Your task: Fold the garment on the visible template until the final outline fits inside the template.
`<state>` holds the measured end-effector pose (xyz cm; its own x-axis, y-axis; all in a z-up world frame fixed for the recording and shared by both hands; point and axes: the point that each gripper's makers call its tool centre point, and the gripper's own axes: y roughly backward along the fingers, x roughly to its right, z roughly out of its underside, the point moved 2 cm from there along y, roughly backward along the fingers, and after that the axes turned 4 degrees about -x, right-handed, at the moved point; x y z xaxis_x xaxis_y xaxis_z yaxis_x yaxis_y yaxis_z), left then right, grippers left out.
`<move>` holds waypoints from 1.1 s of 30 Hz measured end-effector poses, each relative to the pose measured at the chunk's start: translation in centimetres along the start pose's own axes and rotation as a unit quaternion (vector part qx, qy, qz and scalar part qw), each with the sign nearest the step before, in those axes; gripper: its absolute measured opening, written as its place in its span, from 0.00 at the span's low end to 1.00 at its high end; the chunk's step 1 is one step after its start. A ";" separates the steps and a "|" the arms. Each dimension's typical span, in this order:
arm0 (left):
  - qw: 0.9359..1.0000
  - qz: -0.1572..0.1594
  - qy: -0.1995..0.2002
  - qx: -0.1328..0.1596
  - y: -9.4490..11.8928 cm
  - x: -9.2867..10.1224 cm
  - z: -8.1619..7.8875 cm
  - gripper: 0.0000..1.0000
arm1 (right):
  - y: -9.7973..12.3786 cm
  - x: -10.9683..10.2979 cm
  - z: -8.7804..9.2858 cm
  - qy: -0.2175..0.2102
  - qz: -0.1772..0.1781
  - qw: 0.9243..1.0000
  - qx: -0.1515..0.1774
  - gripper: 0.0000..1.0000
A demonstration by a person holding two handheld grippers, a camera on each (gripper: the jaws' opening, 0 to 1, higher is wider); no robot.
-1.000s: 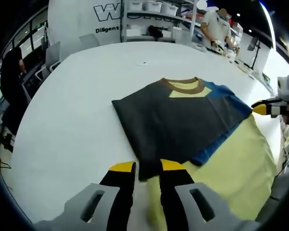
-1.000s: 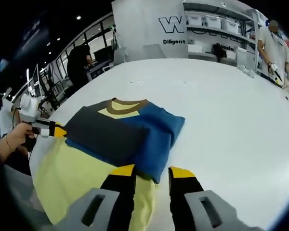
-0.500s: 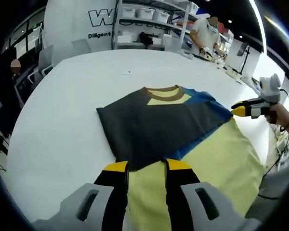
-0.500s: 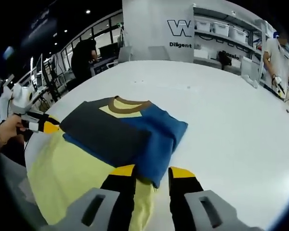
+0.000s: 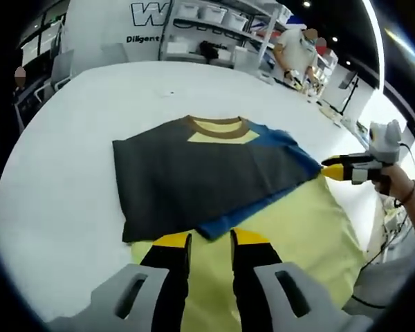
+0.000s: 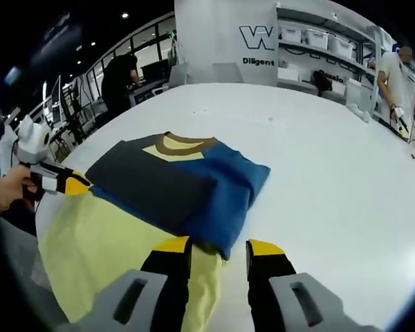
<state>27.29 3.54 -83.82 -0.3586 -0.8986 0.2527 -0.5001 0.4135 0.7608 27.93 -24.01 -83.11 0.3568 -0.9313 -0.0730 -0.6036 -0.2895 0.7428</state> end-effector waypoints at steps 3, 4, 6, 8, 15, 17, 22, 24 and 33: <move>1.000 -0.004 0.003 -0.004 -0.4 -0.1 0.1 0.17 | 0.0 0.1 0.2 0.002 0.001 1.000 -0.003 0.25; 1.000 -0.004 0.003 -0.004 -0.5 -0.1 0.1 0.15 | -0.1 0.1 0.3 0.001 0.001 1.000 -0.004 0.25; 1.000 -0.003 0.003 -0.008 -0.7 0.0 0.2 0.13 | -0.2 0.3 0.5 0.001 0.002 1.000 -0.007 0.25; 1.000 -0.004 0.002 -0.010 -0.8 0.1 0.3 0.11 | -0.2 0.4 0.6 0.000 0.004 1.000 -0.008 0.24; 1.000 -0.012 -0.006 -0.011 -1.0 -0.1 0.2 0.01 | -0.7 0.9 1.5 0.004 0.010 1.000 -0.018 0.08; 1.000 -0.015 -0.010 -0.012 -1.0 -0.2 0.3 0.01 | -0.8 0.9 1.7 0.003 0.012 1.000 -0.019 0.05; 0.999 -0.014 -0.024 -0.015 -0.6 -0.4 0.3 0.01 | -0.8 1.0 1.6 -0.001 0.016 1.000 -0.017 0.00; 0.999 -0.012 -0.031 -0.014 -0.4 -0.5 0.2 0.00 | -0.7 1.0 1.6 -0.005 0.017 1.000 -0.017 0.00; 0.998 -0.026 -0.052 -0.020 -0.1 -1.9 0.2 0.00 | -0.3 1.9 2.0 -0.031 0.028 0.999 -0.014 0.00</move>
<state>27.80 5.23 -84.47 -0.4146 -0.8974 0.1508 -0.4881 0.3592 0.7954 27.38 -26.16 -84.77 0.2774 -0.9581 -0.0716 -0.6008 -0.2311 0.7653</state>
